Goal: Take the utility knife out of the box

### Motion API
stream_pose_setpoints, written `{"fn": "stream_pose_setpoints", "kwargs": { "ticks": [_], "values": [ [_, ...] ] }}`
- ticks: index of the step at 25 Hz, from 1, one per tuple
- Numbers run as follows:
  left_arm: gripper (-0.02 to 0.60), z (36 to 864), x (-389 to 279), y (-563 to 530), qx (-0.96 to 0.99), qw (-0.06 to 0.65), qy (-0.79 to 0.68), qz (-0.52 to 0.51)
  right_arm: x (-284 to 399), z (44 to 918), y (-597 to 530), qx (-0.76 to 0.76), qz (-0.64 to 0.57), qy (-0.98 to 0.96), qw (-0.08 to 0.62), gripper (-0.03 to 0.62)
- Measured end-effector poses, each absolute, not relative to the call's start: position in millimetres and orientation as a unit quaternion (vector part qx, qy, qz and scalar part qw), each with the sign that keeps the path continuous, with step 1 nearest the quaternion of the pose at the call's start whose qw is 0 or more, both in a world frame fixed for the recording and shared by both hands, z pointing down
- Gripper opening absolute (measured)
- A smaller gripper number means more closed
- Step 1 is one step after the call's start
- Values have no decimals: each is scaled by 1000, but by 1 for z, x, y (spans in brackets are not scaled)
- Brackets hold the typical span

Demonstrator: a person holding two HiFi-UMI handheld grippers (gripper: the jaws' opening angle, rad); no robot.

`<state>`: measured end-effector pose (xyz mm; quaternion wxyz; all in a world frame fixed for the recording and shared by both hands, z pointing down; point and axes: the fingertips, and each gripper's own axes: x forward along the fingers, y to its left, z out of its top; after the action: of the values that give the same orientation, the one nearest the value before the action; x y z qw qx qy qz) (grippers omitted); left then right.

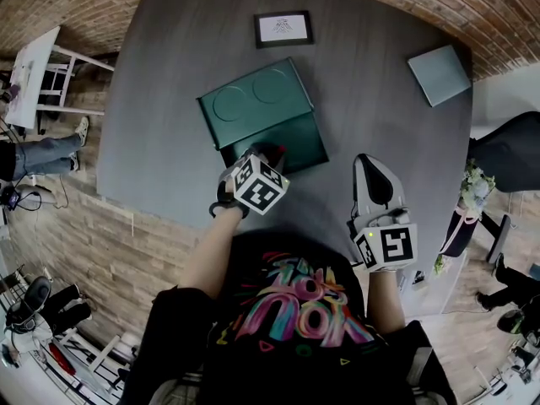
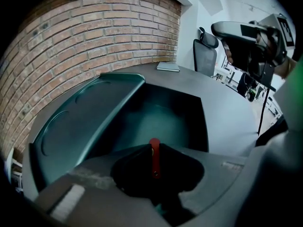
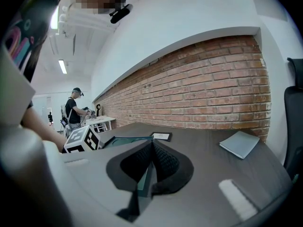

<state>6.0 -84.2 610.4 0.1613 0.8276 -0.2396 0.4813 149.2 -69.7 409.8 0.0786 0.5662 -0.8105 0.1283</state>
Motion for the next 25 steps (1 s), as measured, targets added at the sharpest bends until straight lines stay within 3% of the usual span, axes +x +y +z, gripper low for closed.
{"fn": "stream_pose_setpoints", "kwargs": {
  "ticks": [25],
  "values": [
    [52, 517, 4, -100, 871, 92, -306, 374, 149, 378, -54, 592, 86, -798, 74, 0]
  ]
}}
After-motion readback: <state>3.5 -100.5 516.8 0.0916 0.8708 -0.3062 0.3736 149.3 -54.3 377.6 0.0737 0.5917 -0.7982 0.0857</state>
